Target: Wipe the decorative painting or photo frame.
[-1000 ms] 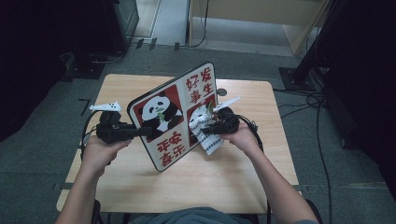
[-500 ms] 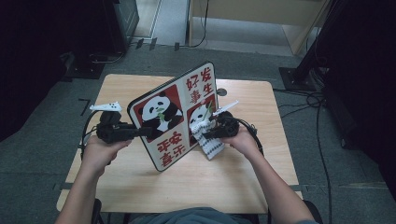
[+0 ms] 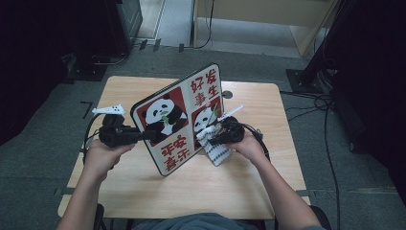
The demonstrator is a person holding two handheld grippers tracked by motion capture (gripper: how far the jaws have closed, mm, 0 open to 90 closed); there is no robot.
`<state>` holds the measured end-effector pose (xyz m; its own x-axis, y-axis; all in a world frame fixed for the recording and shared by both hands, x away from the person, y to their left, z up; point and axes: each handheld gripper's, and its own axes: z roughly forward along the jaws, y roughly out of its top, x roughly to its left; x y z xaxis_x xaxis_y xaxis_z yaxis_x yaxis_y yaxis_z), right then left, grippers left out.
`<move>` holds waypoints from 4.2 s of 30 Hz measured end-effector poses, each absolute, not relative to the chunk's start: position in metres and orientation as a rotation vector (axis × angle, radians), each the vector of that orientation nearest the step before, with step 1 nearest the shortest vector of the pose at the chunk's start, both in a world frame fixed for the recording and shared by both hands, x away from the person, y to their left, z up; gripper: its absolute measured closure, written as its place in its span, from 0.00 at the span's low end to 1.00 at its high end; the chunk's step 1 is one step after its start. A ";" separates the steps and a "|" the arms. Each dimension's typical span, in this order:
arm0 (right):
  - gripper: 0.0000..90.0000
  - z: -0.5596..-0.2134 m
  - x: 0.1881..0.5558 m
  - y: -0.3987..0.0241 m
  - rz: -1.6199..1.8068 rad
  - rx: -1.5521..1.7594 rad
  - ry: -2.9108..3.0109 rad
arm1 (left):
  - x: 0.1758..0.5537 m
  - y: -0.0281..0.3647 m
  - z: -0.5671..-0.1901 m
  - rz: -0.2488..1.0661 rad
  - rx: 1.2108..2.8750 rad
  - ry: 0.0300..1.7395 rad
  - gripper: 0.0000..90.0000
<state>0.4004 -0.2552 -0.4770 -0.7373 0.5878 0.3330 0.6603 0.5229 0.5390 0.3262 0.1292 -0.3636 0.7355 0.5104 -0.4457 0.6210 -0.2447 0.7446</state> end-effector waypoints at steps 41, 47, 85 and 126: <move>0.85 -0.366 0.400 -0.251 -1.325 -0.991 -2.647 | 0.322 0.130 -0.365 -0.077 1.885 0.890 0.85; 0.85 -0.340 0.404 -0.245 -1.364 -0.952 -2.675 | 0.321 0.129 -0.364 -0.071 1.887 0.897 0.85; 0.85 -0.278 0.421 -0.202 -1.423 -0.789 -2.731 | 0.324 0.133 -0.367 -0.086 1.884 0.875 0.85; 0.85 -0.328 0.410 -0.208 -1.403 -0.797 -2.661 | 0.324 0.133 -0.367 -0.098 1.888 0.858 0.84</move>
<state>0.4105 -0.2080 -0.3282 -0.8684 0.4245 0.2562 0.4512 0.4622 0.7634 0.3236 0.1333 -0.3670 0.7433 0.5166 -0.4250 0.5989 -0.2308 0.7668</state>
